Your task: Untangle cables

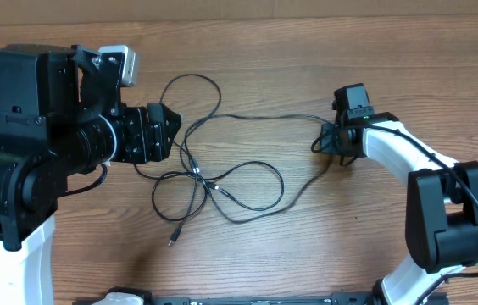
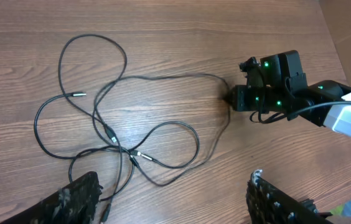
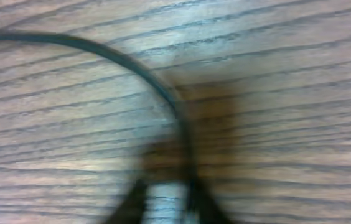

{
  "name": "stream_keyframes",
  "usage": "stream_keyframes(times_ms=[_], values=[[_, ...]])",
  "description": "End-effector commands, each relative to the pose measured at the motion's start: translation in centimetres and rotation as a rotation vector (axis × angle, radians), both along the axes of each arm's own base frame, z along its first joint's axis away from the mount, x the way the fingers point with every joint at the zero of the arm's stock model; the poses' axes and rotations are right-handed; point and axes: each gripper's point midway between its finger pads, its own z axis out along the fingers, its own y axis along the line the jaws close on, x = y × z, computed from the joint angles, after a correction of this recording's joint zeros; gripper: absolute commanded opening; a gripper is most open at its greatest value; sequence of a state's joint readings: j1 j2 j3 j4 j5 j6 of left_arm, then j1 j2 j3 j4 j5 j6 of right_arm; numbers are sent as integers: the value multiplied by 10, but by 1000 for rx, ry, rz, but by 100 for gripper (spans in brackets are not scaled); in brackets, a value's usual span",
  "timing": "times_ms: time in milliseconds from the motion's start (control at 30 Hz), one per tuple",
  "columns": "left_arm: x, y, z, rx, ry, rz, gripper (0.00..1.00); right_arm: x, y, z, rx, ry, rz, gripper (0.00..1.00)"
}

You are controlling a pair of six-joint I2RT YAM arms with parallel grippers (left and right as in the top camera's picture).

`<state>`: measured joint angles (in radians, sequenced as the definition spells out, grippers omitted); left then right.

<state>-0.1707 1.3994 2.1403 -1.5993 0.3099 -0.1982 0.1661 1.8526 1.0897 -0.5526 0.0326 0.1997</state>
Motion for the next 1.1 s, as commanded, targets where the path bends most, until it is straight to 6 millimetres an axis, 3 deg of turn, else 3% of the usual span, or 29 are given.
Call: stream_keyframes(times_ms=[0, 267, 400, 567, 667, 900, 1067], values=[[-1, -1, 5, 16, -26, -22, 75, -5, 0, -6, 5, 21, 15, 4], [-2, -1, 4, 18, -22, -22, 75, -1, 9, 1, 40, 13, 62, 4], [1, -1, 4, 17, -24, -22, 75, 10, 34, 31, 145, -19, 182, 4], [5, -2, 0, 20, -10, -22, 75, 29, 68, 105, 303, -135, 316, 4], [7, -2, -2, 21, -1, -22, 75, 32, 97, 162, 463, -242, 427, 4], [13, -3, -8, 25, 21, -22, 75, 16, 139, 281, 743, -498, 676, 4], [14, -3, -9, 26, 24, -23, 75, 5, 145, 330, 808, -605, 736, 4]])
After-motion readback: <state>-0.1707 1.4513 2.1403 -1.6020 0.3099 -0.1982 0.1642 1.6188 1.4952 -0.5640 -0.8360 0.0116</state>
